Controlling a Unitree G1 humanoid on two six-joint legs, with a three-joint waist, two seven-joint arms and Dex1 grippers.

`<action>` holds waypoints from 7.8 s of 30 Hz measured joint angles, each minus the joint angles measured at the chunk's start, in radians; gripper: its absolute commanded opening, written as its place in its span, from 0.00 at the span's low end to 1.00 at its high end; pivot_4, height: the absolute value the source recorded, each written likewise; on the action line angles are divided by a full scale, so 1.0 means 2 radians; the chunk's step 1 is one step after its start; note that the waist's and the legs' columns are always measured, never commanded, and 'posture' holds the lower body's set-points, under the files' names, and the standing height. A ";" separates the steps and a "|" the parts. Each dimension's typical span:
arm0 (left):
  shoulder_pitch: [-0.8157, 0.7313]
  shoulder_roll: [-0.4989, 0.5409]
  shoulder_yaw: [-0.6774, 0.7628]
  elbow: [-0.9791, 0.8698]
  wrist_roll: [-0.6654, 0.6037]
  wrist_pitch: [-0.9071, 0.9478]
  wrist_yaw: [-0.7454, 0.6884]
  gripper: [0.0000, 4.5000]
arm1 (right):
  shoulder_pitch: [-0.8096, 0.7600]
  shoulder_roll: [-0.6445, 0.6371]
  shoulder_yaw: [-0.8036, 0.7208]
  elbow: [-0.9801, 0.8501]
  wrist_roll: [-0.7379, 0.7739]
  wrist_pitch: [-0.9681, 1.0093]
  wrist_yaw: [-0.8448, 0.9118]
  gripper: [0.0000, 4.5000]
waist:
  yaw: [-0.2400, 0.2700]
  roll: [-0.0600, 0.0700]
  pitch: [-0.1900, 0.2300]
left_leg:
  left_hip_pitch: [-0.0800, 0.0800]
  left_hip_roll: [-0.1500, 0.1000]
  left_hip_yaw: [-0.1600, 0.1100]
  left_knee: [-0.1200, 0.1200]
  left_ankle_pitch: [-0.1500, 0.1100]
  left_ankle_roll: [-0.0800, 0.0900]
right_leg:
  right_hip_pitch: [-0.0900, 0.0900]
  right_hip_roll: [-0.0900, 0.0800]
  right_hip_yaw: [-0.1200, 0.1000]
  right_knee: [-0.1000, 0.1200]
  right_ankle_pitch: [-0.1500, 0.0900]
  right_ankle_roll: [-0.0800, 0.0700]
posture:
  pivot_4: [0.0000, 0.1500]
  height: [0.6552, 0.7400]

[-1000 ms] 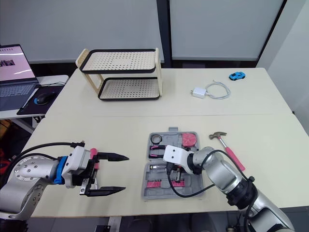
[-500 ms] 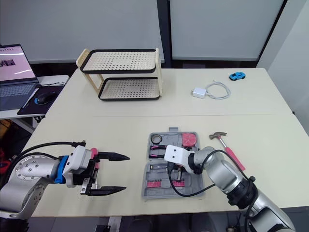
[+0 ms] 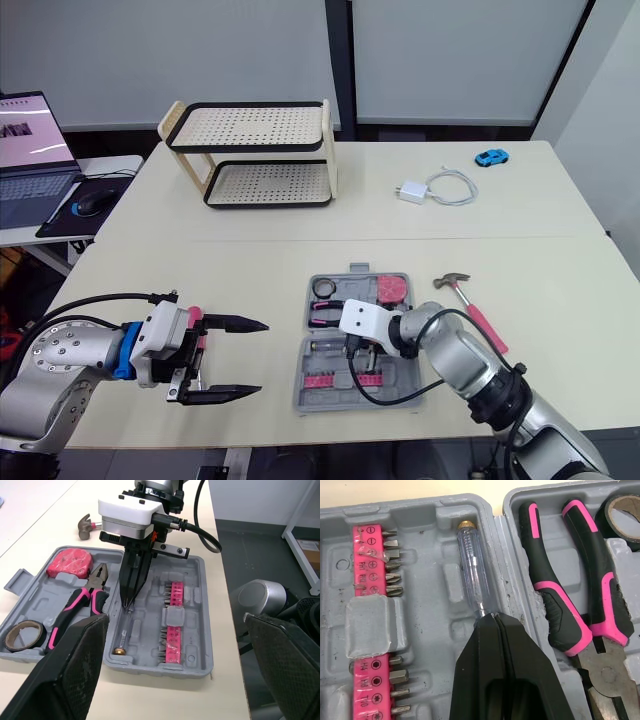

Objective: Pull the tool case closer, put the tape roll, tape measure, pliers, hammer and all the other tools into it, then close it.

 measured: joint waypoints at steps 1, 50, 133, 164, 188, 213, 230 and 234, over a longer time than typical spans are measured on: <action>0.000 0.000 0.000 0.000 0.000 0.000 0.000 1.00 | 0.000 0.000 0.000 0.001 0.000 -0.002 0.000 0.01 | 0.000 0.000 0.000 | 0.000 0.000 0.000 0.000 0.000 0.000 | 0.000 0.000 0.000 0.000 0.000 0.000 | 1.00 1.00; -0.041 0.091 0.218 0.548 0.075 -0.038 0.138 1.00 | 0.188 -0.257 -0.526 0.358 0.153 -0.269 0.000 0.99 | -0.001 -0.001 0.001 | 0.001 0.000 0.005 -0.001 0.000 0.000 | 0.000 -0.001 0.001 0.000 0.000 0.000 | 1.00 1.00; -0.195 -0.095 -0.112 -0.035 0.029 0.087 0.125 1.00 | 0.114 -0.220 -0.363 0.060 0.217 0.018 -0.014 0.99 | 0.003 -0.001 0.001 | 0.001 0.000 0.002 0.001 0.000 0.000 | 0.004 -0.001 -0.001 -0.001 0.000 0.000 | 1.00 1.00; -0.174 -0.112 -0.126 -0.064 0.046 0.100 0.184 1.00 | 0.038 -0.076 -0.278 0.204 0.113 0.003 -0.123 0.39 | 0.001 -0.001 0.001 | 0.001 0.000 0.002 0.002 0.000 0.000 | 0.003 -0.001 0.000 0.000 0.000 0.000 | 1.00 1.00; -0.176 -0.116 -0.130 -0.068 0.045 0.117 0.184 1.00 | 0.048 -0.107 -0.281 0.147 0.122 0.077 -0.104 0.02 | 0.001 -0.001 0.001 | 0.001 -0.001 0.002 0.001 0.000 0.000 | 0.003 -0.001 0.000 0.000 0.000 0.000 | 1.00 1.00; -0.173 -0.118 -0.131 -0.067 0.045 0.116 0.171 1.00 | 0.193 -0.051 -0.336 -0.074 0.162 0.203 -0.213 0.02 | 0.002 -0.001 0.001 | 0.001 -0.001 0.002 0.001 0.000 0.000 | 0.003 -0.001 0.000 0.000 0.000 0.000 | 1.00 1.00; -0.177 -0.123 -0.136 -0.062 0.051 0.109 0.166 1.00 | 0.193 -0.043 -0.337 -0.070 0.163 0.197 -0.227 0.02 | 0.002 -0.001 0.001 | 0.001 -0.001 0.002 0.001 0.000 0.000 | 0.003 0.000 0.000 0.000 0.000 0.000 | 1.00 1.00; -0.178 -0.123 -0.136 -0.062 0.052 0.109 0.165 1.00 | 0.192 -0.043 -0.337 -0.067 0.163 0.196 -0.227 0.18 | 0.002 -0.001 0.001 | 0.001 -0.001 0.002 0.001 0.000 0.000 | 0.003 0.000 0.000 0.000 0.000 0.000 | 1.00 1.00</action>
